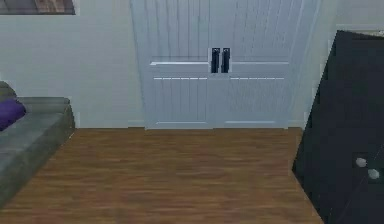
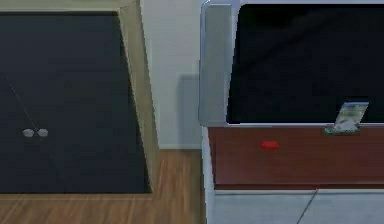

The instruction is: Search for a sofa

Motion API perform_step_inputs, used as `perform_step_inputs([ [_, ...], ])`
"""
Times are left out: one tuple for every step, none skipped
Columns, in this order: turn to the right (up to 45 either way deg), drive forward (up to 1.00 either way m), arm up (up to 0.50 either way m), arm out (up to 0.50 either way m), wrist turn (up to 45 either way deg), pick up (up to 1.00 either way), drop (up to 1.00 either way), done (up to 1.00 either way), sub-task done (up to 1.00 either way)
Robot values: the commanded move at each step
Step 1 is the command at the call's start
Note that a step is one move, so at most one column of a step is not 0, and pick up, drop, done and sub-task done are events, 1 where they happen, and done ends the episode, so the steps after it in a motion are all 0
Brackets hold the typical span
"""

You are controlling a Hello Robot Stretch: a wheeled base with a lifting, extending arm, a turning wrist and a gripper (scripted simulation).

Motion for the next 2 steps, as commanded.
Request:
perform_step_inputs([
  [-45.0,0.0,0.0,0.0,0.0,0.0,0.0,0.0,0.0],
  [-9.0,0.0,0.0,0.0,0.0,0.0,0.0,0.0,0.0],
])
